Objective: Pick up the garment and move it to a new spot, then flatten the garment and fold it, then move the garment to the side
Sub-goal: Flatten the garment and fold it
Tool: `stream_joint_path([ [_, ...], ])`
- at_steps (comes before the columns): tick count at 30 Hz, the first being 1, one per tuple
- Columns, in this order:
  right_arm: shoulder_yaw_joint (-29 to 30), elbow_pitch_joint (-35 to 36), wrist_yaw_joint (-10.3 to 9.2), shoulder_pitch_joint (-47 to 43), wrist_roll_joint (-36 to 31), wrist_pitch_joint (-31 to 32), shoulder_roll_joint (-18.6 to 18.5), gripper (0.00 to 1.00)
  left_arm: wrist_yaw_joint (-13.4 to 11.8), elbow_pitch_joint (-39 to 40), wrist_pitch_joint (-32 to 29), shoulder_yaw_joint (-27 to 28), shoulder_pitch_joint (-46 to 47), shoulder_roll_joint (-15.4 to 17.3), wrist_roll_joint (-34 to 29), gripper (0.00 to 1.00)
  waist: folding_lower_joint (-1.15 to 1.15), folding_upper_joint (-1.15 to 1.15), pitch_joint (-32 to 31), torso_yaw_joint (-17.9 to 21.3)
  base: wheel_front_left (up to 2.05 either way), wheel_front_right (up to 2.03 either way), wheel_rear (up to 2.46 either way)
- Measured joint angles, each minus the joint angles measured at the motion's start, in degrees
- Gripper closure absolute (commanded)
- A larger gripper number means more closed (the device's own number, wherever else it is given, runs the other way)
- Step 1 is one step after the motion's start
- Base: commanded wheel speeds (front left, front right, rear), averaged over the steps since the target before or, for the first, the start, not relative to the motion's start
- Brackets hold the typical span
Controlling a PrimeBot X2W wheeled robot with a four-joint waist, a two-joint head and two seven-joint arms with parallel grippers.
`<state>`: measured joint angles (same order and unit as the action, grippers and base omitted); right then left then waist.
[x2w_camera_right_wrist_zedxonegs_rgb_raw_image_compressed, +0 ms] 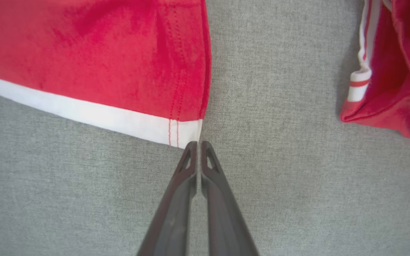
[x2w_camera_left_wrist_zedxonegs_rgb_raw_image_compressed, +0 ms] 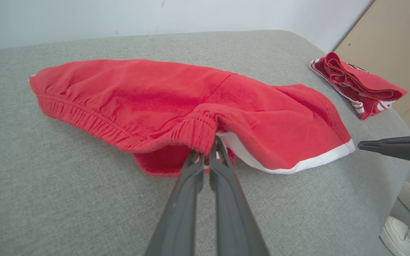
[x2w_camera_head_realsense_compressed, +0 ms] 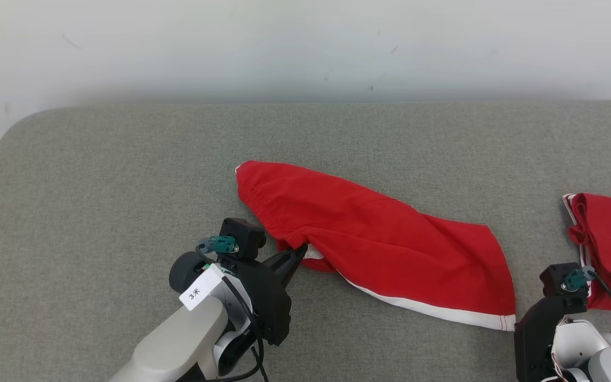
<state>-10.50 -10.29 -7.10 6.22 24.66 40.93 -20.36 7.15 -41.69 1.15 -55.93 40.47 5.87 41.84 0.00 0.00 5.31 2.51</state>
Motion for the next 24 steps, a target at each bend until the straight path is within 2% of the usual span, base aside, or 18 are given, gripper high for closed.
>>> stream_joint_path([
  [1, 0.09, 0.19, 0.0, -0.01, -0.09, 0.0, 0.01, 0.44, 0.0, 0.01, 0.0, -0.07, 0.0, 0.01, 0.02, 1.0, 0.0, 0.0, -0.04, 0.0, 0.0, 0.0, 0.0],
  [2, 0.18, 0.3, 0.0, -0.02, -0.09, 0.0, 0.07, 0.05, 0.0, 0.01, 0.0, -0.12, 0.0, 0.03, 0.05, 1.0, 0.0, 0.0, -0.06, 0.0, 0.0, 0.0, 0.0],
  [3, 0.25, 0.38, 0.0, -0.04, -0.09, 0.0, 0.12, 0.0, 0.0, 0.02, 0.01, -0.16, 0.0, 0.07, 0.05, 1.0, 0.0, 0.0, -0.07, 0.0, 0.0, 0.0, 0.0],
  [11, 1.09, 0.31, -0.01, -0.23, -0.09, 0.43, 1.24, 0.02, 0.0, 0.71, 0.21, -0.68, 0.13, 0.05, 0.12, 1.0, 0.0, 0.0, 1.2, -0.33, 0.0, 0.0, 0.0],
  [12, 1.25, -0.01, -0.01, -0.21, -0.09, 0.43, 1.32, 0.06, 0.0, 0.8, 0.19, -0.75, 0.27, 0.08, 0.12, 1.0, 0.0, 0.0, 1.43, -0.42, 0.0, 0.0, 0.0],
  [13, 1.4, -0.35, -0.01, -0.19, -0.09, 0.44, 1.43, 0.26, 0.0, 0.81, 0.13, -0.82, 0.56, 0.09, 0.12, 1.0, 0.0, 0.0, 1.66, -0.53, 0.0, 0.0, 0.0],
  [14, 1.56, -0.51, -0.01, -0.19, -0.09, 0.45, 1.62, 0.29, 0.0, 0.83, 0.13, -0.87, 1.01, 0.09, 0.12, 1.0, 0.0, 0.0, 1.89, -0.64, 0.0, 0.0, 0.0],
  [15, 1.63, -0.55, -0.01, -0.11, -0.1, 0.44, 1.83, 0.48, 0.0, 0.9, 0.13, -0.85, 1.37, 0.12, 0.12, 1.0, 0.0, 0.0, 2.09, -0.76, 0.0, 0.0, 0.0],
  [16, 1.63, -0.75, -0.01, 0.14, -0.12, 0.45, 2.05, 0.48, 0.0, 0.89, 0.13, -0.83, 1.53, 0.2, 0.13, 1.0, 0.0, 0.0, 2.27, -0.89, 0.0, 0.0, 0.0],
  [17, 1.64, -0.8, -0.01, 0.3, -0.22, 0.46, 2.14, 0.56, 0.0, 0.87, 0.13, -0.83, 1.56, 0.27, 0.13, 1.0, 0.0, 0.0, 2.41, -1.01, 0.0, 0.0, 0.0],
  [19, 1.8, -0.96, -0.01, 0.35, -0.53, 0.43, 2.26, 0.62, 0.0, 0.79, 0.13, -0.83, 1.56, 0.58, 0.18, 1.0, 0.0, 0.0, 2.58, -1.15, 0.0, 0.0, 0.0],
  [21, 2.0, -1.13, -0.01, 0.47, -0.59, 0.43, 2.35, 0.73, 0.0, 0.7, 0.13, -0.83, 1.56, 0.71, 0.73, 1.0, 0.0, 0.0, 2.67, -1.22, 0.0, 0.0, 0.0],
  [22, 2.11, -1.22, -0.01, 0.51, -0.59, 0.42, 2.4, 0.75, 0.0, 0.68, 0.13, -0.83, 1.57, 0.74, 1.14, 1.0, 0.0, 0.0, 2.69, -1.23, 0.0, 0.0, 0.0],
  [24, 2.19, -1.46, -0.01, 0.63, -0.6, 0.41, 2.4, 0.92, 0.0, 0.63, 0.14, -0.85, 1.57, 0.75, 1.58, 1.0, 0.0, 0.0, 2.71, -1.23, 0.0, 0.0, 0.0],
])
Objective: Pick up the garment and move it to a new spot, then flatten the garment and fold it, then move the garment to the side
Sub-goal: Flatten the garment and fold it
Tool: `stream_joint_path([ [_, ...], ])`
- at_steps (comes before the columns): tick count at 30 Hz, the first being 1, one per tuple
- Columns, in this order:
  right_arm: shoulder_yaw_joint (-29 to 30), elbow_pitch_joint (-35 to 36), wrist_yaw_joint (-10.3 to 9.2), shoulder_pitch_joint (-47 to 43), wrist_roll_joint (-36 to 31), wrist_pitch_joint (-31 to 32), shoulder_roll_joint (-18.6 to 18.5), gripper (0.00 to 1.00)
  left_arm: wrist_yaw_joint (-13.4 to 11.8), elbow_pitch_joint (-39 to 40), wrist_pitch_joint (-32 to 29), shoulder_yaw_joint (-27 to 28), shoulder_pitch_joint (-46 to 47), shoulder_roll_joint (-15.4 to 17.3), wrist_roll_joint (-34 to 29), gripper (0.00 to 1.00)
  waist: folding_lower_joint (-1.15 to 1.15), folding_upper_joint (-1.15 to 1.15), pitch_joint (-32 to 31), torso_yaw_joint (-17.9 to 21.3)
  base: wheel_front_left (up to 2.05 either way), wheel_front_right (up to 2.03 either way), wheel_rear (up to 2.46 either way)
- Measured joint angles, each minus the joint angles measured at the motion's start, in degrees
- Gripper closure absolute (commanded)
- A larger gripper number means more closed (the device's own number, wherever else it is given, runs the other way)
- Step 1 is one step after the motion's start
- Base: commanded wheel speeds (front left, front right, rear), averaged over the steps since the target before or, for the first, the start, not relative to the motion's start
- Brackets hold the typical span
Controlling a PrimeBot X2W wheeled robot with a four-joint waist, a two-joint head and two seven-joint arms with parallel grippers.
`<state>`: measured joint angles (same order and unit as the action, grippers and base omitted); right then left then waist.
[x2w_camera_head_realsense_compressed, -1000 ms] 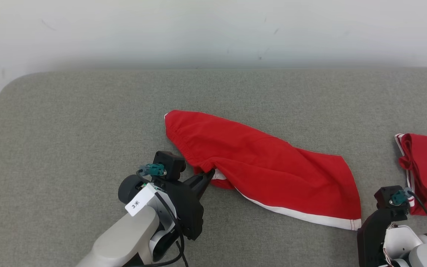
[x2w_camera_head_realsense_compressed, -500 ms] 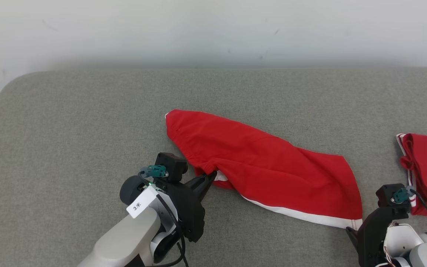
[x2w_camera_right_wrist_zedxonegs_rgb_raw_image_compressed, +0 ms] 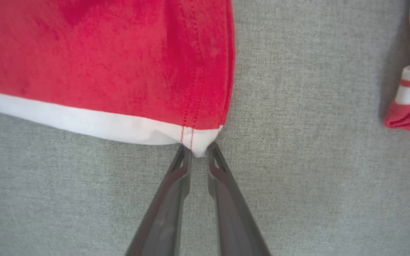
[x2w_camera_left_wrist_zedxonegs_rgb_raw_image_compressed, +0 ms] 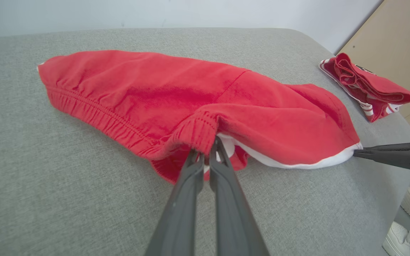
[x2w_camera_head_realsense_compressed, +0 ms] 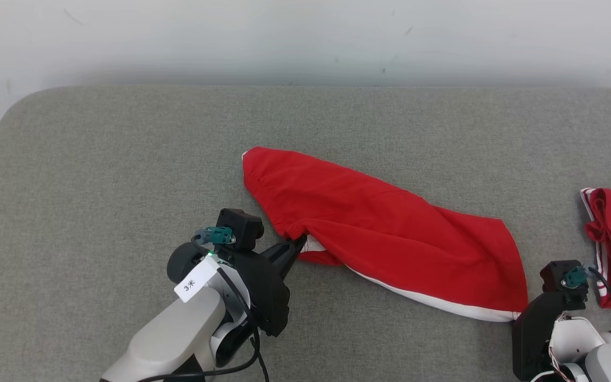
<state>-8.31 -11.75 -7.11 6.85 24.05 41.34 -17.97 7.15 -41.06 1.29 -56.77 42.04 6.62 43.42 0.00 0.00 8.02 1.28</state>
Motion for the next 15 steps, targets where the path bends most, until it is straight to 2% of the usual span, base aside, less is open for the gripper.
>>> stream_joint_path([
  [2, 0.07, -0.13, 0.0, 0.38, -0.15, -0.09, 0.0, 1.0, 0.0, -0.22, 0.01, -0.05, 0.2, -0.03, 0.08, 1.0, 0.0, 0.0, -0.07, 0.02, 0.0, 0.0, 0.0],
  [10, 2.69, 3.38, 0.05, 0.89, 3.27, -2.54, 2.19, 1.0, 0.0, -0.1, 1.67, 0.45, 0.7, 0.46, 0.48, 1.0, 0.0, 0.0, -1.49, 0.21, 0.0, 0.0, 0.0],
  [15, 4.63, 8.98, 0.64, 2.18, 5.77, -5.12, 3.47, 1.0, 0.0, 1.48, 3.36, 1.32, 1.63, 1.91, 0.52, 1.0, 0.0, 0.0, -3.23, 0.57, 0.0, 0.0, 0.0],
])
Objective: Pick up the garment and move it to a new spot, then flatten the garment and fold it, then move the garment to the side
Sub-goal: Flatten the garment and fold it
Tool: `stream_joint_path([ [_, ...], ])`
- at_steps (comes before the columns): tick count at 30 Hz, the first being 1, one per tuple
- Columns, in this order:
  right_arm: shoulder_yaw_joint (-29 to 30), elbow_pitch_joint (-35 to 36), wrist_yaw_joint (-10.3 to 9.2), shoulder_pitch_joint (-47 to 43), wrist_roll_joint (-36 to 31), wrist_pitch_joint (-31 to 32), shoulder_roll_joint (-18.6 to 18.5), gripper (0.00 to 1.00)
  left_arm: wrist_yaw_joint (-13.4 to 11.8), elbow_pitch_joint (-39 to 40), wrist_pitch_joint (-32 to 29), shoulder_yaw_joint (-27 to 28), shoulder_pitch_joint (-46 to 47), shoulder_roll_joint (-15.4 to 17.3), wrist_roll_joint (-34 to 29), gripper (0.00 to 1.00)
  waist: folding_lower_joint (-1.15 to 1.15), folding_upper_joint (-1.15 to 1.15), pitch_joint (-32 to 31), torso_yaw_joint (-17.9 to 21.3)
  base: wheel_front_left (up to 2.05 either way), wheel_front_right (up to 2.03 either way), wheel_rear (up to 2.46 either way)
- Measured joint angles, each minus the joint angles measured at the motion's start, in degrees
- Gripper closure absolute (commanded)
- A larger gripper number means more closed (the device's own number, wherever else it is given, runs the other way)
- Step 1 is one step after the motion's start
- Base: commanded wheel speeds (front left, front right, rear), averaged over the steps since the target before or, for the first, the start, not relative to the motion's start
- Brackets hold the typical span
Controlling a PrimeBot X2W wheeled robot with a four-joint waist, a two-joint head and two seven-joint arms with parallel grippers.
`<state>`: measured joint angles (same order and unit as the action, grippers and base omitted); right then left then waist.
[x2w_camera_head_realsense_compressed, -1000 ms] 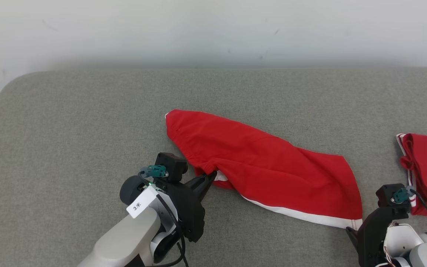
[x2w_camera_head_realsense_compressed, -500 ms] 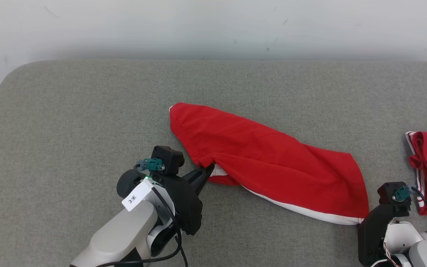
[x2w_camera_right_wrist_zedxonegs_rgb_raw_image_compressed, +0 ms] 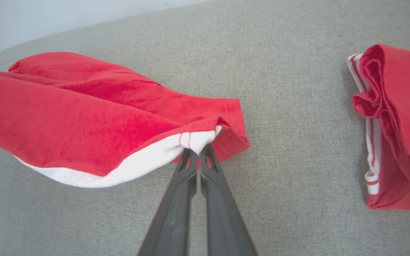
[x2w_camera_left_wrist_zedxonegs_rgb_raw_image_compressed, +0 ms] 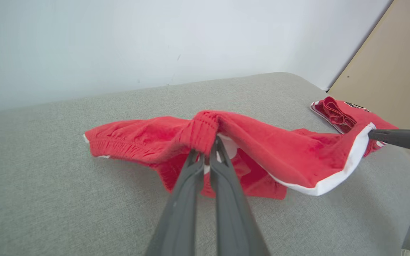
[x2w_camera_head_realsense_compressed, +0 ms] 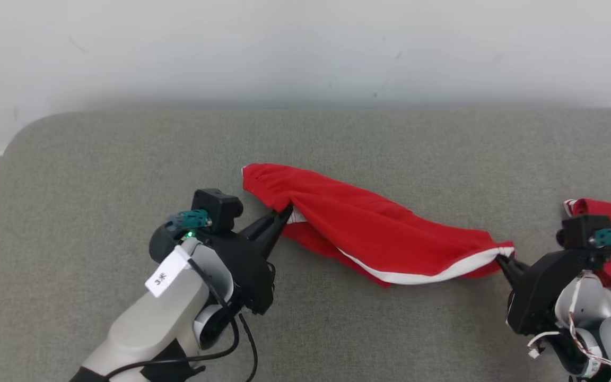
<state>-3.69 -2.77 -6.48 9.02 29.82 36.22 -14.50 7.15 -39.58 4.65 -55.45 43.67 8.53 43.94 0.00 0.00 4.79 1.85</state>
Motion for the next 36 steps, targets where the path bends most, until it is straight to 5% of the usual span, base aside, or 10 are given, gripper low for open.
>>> stream_joint_path([
  [5, 2.4, 5.05, 0.4, -0.59, 2.63, -1.64, 0.56, 1.0, 0.0, 2.32, 0.51, 0.35, -0.09, 1.7, -0.02, 1.0, 0.0, 0.0, -2.27, 0.42, 0.0, 0.0, 0.0],
  [14, 13.3, 28.72, 1.25, -5.41, 16.64, -5.84, 5.05, 1.0, -0.07, 25.37, 5.54, 6.14, -6.01, 8.05, 4.99, 1.0, -0.01, 0.01, -7.64, 1.09, 0.0, 0.0, 0.0],
  [17, 15.83, 31.08, 0.88, -1.75, 17.39, -6.98, 5.26, 1.0, -0.32, 31.29, 4.19, 6.67, -6.32, 9.62, 5.93, 1.0, -0.01, 0.01, -8.05, 1.27, 0.0, 0.0, 0.0],
  [22, 13.84, 24.01, 0.42, 5.52, 17.29, -6.76, 5.58, 1.0, -2.68, 31.45, -0.23, 7.4, -6.48, 11.45, 7.43, 1.0, 0.0, 0.01, -7.04, 2.05, 0.0, 0.0, 0.0],
  [26, 8.4, 10.9, 0.33, 11.82, 15.49, -5.98, 7.27, 1.0, -3.71, 25.61, -4.94, 6.82, -3.58, 10.55, 8.25, 1.0, 0.0, 0.0, -5.25, 2.86, 0.0, 0.0, 0.0],
  [30, 7.53, -2.69, -0.09, 27.67, 11.62, -10.07, 8.23, 1.0, -5.54, 19.19, -6.72, 9.4, 3.32, 7.78, 9.21, 1.0, 0.02, -0.01, -2.81, 3.89, 0.0, 0.0, 0.0],
  [36, 10.33, -2.49, 1.36, 43.83, 11.38, -16.85, 6.61, 1.0, -4.64, 20.68, -3.3, 14.38, 19.5, 3.41, 7.16, 1.0, 0.02, 0.0, 0.91, 5.19, 0.0, 0.0, 0.0],
])
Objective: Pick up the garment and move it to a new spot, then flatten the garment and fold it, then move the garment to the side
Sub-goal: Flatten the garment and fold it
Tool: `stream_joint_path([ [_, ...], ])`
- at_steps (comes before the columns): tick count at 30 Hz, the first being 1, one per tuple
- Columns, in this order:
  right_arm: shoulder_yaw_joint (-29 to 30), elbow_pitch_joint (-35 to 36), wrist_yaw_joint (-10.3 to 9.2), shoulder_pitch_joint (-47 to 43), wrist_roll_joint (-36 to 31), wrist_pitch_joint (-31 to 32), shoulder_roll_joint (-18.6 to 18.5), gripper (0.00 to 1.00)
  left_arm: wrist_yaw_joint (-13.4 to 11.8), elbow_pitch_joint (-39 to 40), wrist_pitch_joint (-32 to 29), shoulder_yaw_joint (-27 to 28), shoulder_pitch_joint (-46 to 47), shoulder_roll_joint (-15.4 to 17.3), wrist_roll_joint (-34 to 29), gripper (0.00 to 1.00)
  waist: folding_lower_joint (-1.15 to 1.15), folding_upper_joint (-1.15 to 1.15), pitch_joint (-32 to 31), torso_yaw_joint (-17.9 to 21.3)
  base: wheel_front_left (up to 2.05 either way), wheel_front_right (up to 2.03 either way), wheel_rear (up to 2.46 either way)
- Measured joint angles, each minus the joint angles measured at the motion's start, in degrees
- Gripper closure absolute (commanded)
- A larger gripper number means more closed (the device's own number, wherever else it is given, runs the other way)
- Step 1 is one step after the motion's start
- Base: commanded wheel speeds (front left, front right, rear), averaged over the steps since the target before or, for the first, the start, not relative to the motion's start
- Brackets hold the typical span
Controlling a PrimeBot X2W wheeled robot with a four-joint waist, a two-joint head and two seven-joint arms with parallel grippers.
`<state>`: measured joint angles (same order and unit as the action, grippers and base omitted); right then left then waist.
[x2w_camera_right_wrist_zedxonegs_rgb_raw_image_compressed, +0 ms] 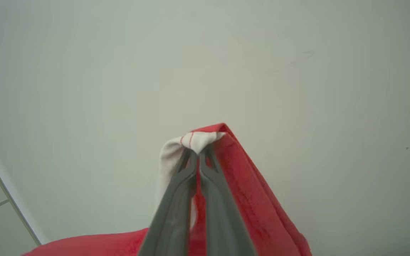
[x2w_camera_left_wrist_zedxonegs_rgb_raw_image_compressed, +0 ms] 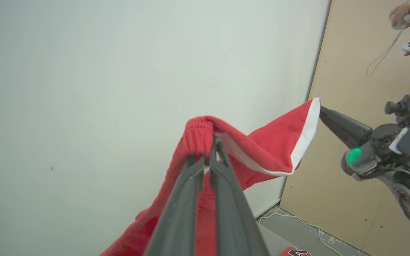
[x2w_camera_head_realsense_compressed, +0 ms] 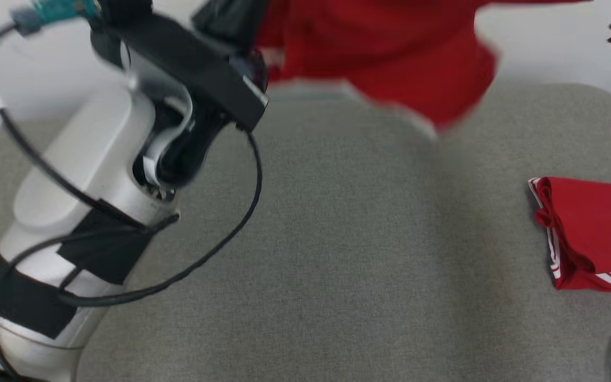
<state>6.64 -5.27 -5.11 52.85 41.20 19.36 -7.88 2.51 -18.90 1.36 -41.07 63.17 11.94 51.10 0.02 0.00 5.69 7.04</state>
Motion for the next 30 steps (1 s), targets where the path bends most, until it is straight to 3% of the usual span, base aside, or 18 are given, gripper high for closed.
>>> stream_joint_path([
  [3, -0.71, -0.42, 2.11, -2.52, 0.02, -0.08, -1.64, 1.0, 1.12, 0.94, 0.8, -0.18, 0.3, 0.51, 0.14, 1.0, -0.01, 0.0, 1.39, 0.09, 0.0, 0.0, 0.0],
  [7, -3.48, -1.88, 3.85, -15.67, -0.47, 3.21, -2.88, 1.0, 2.72, -2.85, -2.65, -6.65, -7.57, 3.82, -0.34, 1.0, 0.0, 0.0, 2.8, -0.34, 0.0, 0.0, 0.0],
  [11, -6.62, -4.08, 5.12, -29.96, -0.43, 6.5, -1.55, 1.0, 3.57, -8.36, -5.91, -12.47, -17.66, 7.57, -0.68, 1.0, -0.01, 0.0, 4.31, -0.65, 0.0, 0.0, 0.0],
  [14, -8.5, -5.53, 5.38, -33.9, -0.42, 7.71, -0.31, 1.0, 3.64, -11.85, -7.49, -14.86, -21.68, 9.5, -0.69, 1.0, -0.01, 0.0, 5.53, -0.5, 0.0, 0.0, 0.0],
  [21, -9.72, -6.68, 6.61, -35.13, -0.55, 9.59, -1.82, 1.0, 4.58, -15.73, -9.54, -18.2, -20.65, 8.31, -1.56, 1.0, -0.01, 0.0, 6.5, 0.87, 0.0, 0.0, 0.0],
  [30, -10.28, -2.24, 8.16, -42.25, -1.15, 12.45, -4.98, 1.0, 4.64, -13.06, -8.04, -22.08, -20.47, 8.55, -2.32, 1.0, -0.02, 0.0, 2.95, 0.61, 0.0, 0.0, 0.0],
])
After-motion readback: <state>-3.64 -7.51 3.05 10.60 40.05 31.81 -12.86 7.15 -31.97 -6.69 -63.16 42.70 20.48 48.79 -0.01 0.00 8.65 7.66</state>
